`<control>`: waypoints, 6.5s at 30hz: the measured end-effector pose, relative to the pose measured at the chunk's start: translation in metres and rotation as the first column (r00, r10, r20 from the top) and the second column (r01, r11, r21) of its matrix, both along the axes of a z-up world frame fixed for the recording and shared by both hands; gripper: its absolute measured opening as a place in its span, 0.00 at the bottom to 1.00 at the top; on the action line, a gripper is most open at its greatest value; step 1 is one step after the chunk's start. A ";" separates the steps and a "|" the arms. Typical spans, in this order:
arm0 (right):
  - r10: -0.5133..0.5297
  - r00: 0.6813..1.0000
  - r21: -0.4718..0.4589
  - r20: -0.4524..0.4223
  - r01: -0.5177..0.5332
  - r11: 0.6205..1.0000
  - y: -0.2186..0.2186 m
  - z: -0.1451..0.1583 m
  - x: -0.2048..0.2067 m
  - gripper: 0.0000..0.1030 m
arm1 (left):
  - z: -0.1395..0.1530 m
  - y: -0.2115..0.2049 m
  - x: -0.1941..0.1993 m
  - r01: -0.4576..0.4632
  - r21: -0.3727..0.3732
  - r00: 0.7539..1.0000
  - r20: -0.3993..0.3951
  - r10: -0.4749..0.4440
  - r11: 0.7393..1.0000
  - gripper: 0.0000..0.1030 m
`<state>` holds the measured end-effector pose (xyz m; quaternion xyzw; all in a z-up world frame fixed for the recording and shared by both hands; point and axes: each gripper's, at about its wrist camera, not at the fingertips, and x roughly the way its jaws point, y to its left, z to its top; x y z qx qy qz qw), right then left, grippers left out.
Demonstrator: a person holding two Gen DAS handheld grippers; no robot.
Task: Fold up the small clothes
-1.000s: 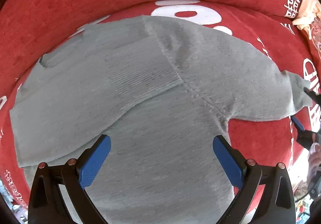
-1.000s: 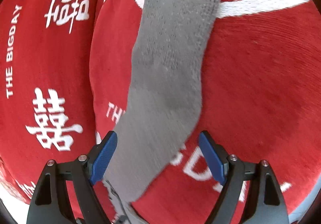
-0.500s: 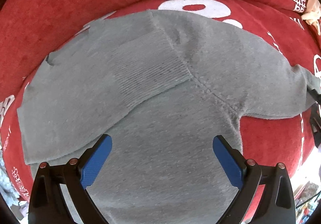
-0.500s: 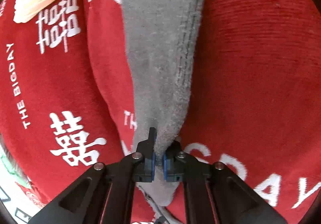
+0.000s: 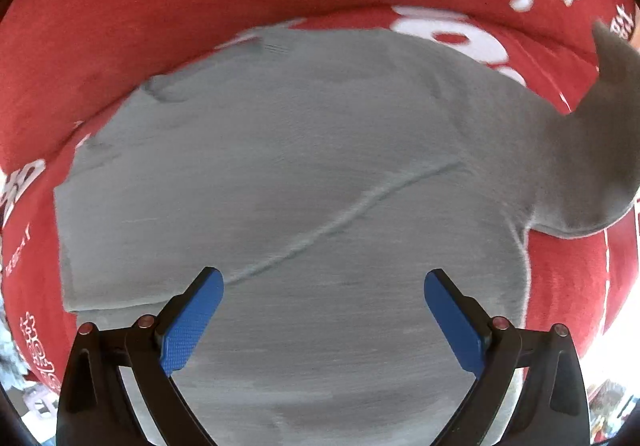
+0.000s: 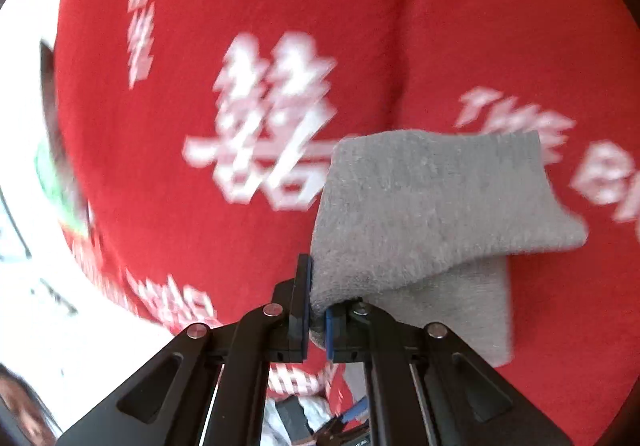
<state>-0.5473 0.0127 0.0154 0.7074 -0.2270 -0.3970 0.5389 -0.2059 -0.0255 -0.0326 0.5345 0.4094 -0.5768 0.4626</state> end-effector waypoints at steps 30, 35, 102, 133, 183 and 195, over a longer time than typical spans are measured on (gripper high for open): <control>0.524 0.746 0.287 -0.411 -0.439 0.851 -0.111 -0.008 0.279 0.09 | 0.002 -0.032 0.214 -0.376 -0.089 0.926 -0.065 0.371 0.922 0.99; 0.730 0.447 0.296 -0.517 -0.707 0.643 -0.102 0.000 0.386 0.09 | 0.003 -0.029 0.238 -0.418 -0.083 0.908 -0.074 0.413 0.904 0.99; 0.623 0.528 0.590 -0.577 -0.258 0.765 -0.057 -0.041 0.110 0.09 | -0.021 -0.045 0.155 -0.251 -0.003 0.965 -0.074 0.251 0.968 0.07; 0.548 0.833 0.377 0.072 -0.531 0.758 -0.009 -0.071 0.344 0.33 | -0.017 0.008 0.228 -0.328 0.083 0.943 -0.033 0.332 0.941 0.07; 0.736 0.555 0.545 -0.387 -0.506 0.669 0.053 0.015 0.220 0.61 | 0.002 0.007 0.187 -0.294 0.043 0.956 0.019 0.293 0.955 0.99; 0.768 0.521 0.529 -0.372 -0.561 0.636 0.064 0.009 0.174 0.72 | 0.047 0.055 0.164 -0.387 0.023 0.919 -0.067 0.388 0.922 0.99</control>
